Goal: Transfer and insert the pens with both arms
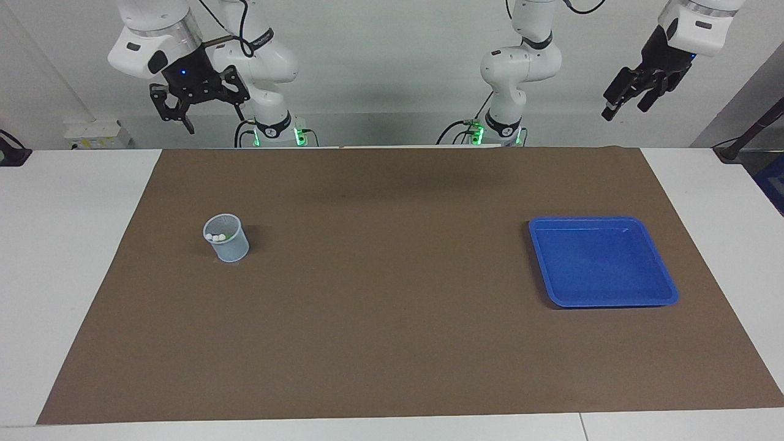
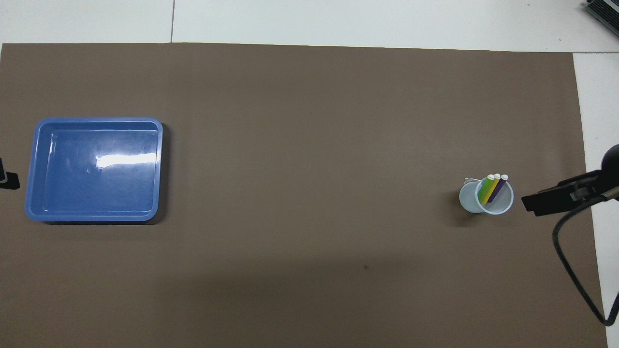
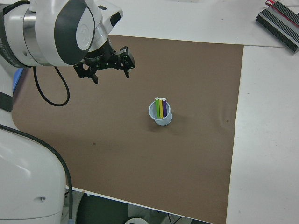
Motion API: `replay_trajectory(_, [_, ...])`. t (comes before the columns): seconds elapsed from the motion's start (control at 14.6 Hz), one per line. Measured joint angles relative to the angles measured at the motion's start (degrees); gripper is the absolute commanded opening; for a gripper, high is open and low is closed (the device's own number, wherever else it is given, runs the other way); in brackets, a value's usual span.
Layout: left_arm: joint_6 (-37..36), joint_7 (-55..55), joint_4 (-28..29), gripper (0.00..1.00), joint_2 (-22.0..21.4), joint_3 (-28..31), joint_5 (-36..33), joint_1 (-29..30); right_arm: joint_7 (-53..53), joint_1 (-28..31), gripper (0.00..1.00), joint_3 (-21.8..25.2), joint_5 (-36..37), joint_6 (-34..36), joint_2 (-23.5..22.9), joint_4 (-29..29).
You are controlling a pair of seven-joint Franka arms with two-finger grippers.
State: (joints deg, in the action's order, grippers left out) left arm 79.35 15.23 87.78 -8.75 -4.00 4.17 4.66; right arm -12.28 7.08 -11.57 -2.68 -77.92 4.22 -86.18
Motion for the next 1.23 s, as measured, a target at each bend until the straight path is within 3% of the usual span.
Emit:
replay_trajectory(0.27, [2.29,0.0,0.45,1.0,0.68,0.13,-0.04,-1.17,1.19,-0.01,1.0,0.07,0.0,-4.43,-2.26,-2.09])
replay_trajectory(1.23, [8.11,-8.18,4.53,1.0,2.35,2.13,-2.34,-3.14,1.7,-1.5,1.0,1.21,2.44,-5.76,-0.6,-3.45])
